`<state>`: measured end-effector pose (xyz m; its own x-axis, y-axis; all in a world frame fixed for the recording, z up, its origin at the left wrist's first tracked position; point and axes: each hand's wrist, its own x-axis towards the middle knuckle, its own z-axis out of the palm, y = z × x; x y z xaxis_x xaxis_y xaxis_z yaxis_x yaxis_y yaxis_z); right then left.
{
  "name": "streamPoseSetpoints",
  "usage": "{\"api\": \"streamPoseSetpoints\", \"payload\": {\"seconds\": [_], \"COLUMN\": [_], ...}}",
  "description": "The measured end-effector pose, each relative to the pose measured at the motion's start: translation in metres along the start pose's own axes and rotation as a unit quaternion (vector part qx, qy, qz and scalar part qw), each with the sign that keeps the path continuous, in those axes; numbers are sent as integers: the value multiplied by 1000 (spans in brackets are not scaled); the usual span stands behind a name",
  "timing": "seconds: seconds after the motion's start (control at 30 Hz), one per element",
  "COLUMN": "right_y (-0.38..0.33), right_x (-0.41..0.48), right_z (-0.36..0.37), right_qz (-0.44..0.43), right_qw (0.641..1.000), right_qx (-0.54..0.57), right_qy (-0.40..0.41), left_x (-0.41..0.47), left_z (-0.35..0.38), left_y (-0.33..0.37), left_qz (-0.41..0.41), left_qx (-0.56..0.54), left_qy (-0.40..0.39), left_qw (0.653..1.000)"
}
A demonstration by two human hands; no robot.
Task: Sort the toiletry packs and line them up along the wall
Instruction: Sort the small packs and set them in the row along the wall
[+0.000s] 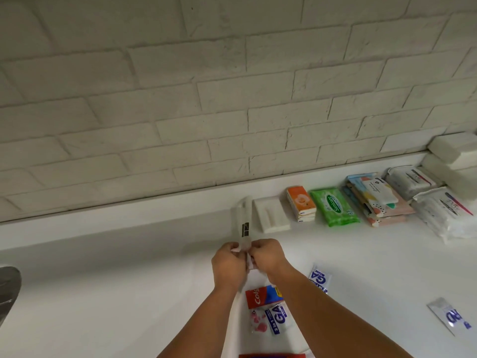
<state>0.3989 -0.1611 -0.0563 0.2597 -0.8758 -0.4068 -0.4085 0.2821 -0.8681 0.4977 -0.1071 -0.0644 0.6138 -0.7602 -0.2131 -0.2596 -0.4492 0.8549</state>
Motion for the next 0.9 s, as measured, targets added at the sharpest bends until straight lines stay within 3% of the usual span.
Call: {"api": "streamPoseSetpoints", "payload": {"seconds": [0.13, 0.3, 0.9], "right_y": [-1, 4, 14], "right_x": [7, 9, 10], "right_z": [2, 1, 0], "right_qz": [-1, -7, -4], "right_qw": [993, 975, 966], "right_qx": [-115, -213, -238], "right_qy": [10, 68, 98], "left_x": [7, 9, 1], "left_z": [2, 4, 8], "left_y": [-8, -10, -7], "left_qz": [-61, -67, 18], "left_qx": [-25, -32, 50], "left_qy": [-57, -55, -18], "left_qw": [996, 996, 998]}}
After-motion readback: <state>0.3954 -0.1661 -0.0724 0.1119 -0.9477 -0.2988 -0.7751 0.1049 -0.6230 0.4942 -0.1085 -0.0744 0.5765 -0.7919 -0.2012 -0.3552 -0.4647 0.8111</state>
